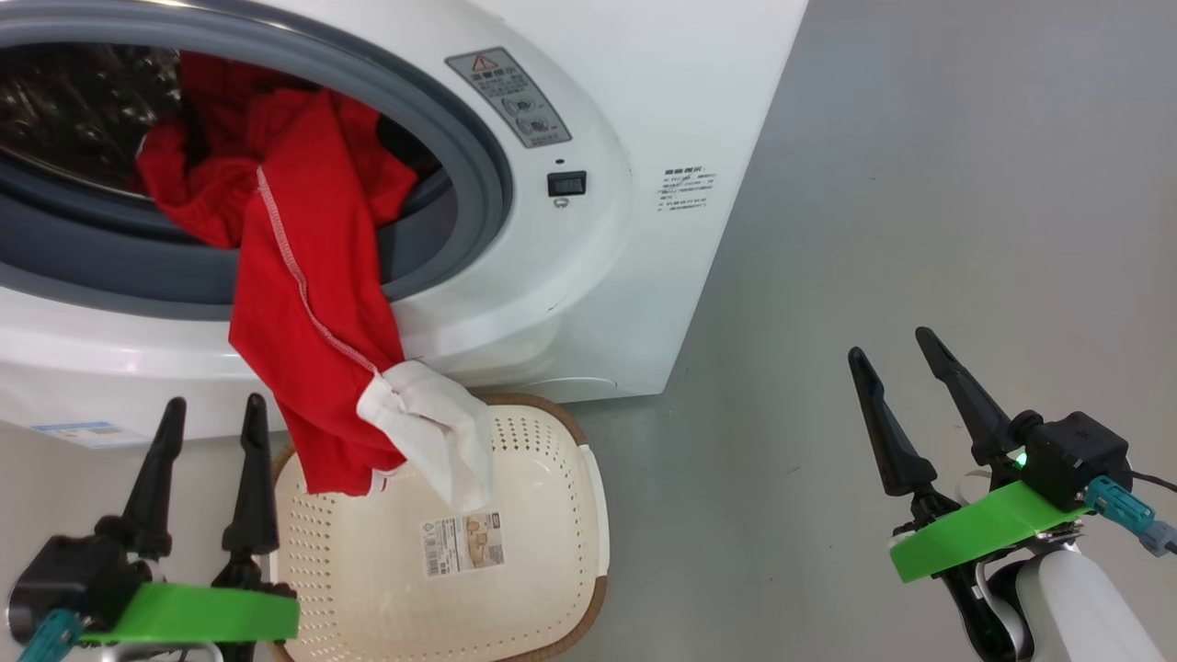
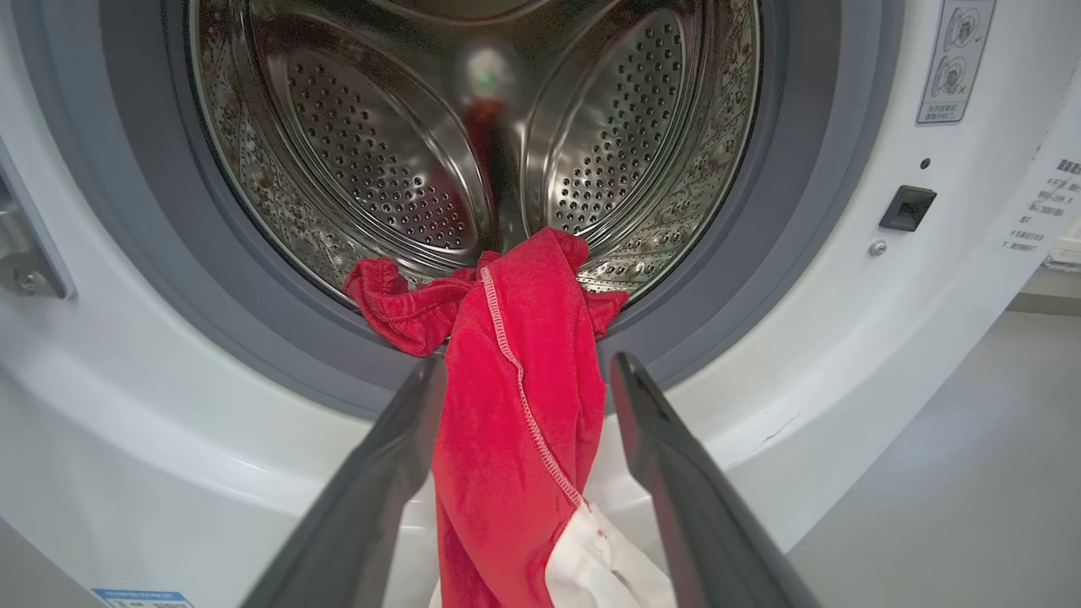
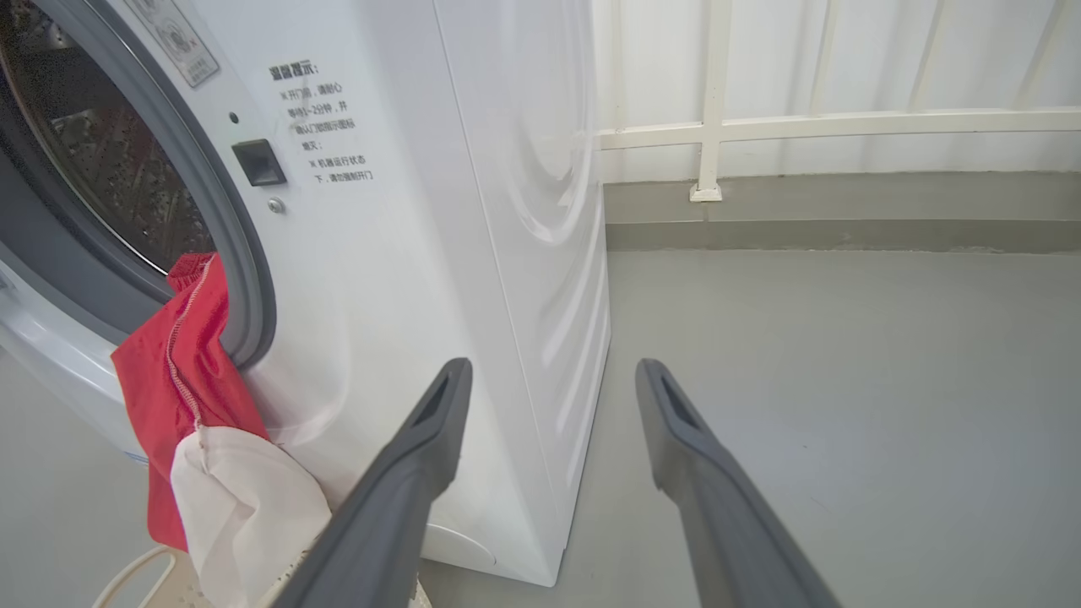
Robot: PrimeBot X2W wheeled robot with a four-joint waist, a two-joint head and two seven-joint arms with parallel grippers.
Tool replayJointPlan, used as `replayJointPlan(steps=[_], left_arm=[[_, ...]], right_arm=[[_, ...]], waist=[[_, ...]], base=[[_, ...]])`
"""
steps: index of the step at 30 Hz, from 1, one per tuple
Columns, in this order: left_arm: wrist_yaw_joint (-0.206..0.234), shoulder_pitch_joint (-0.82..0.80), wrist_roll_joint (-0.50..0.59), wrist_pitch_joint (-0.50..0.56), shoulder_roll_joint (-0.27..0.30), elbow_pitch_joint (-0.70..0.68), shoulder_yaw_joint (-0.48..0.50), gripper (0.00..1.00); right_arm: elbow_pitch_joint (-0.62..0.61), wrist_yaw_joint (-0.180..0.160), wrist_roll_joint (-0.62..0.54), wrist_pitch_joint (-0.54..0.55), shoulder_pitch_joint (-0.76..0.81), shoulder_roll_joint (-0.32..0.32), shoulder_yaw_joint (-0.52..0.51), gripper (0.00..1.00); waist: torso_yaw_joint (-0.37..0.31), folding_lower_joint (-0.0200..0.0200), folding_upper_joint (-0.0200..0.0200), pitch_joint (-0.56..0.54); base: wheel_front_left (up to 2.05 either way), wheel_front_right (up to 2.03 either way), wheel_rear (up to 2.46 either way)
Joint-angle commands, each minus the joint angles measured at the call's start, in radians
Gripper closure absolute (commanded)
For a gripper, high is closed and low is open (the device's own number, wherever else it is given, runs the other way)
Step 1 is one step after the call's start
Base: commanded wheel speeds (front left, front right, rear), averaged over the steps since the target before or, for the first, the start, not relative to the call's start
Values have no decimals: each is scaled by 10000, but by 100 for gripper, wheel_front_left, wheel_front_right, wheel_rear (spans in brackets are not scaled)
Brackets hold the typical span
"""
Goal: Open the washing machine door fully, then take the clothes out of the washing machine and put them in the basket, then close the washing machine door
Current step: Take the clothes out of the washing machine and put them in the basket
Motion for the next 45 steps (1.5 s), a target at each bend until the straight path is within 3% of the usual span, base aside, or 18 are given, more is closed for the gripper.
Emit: replayJointPlan(steps=[1, 12, 21, 29, 35, 45], left_arm=[[-31, 62, 115, -95, 181, -337, 399, 0], [-31, 1397, 78, -95, -74, -1711, 946, 0], [-31, 1143, -123, -95, 6, -1437, 732, 0], [-31, -164, -821, 445, 506, -380, 227, 0], [-31, -2096, -1122, 944, 1318, 1045, -484, 0], [-31, -4688, -1834, 1060, 2100, 3496, -1778, 0]], right_arm=[[-217, 16, 63, -118, 155, -112, 211, 0], [-251, 16, 80, -118, 185, -80, 215, 0], [-267, 16, 64, -118, 205, -61, 176, 0], [-333, 16, 28, -118, 216, -48, 48, 0], [-367, 16, 6, -118, -23, -7, 94, 0], [-422, 16, -13, -118, -347, 125, 130, 0]], waist=[[-10, 0, -1, -16], [-185, 0, -1, -101], [-115, 0, -1, -111], [24, 0, -1, 3], [-8, 0, -1, 324], [-278, 0, -1, 802]], base=[[0, 0, 0], [0, 0, 0], [0, 0, 0], [0, 0, 0], [0, 0, 0], [0, 0, 0]])
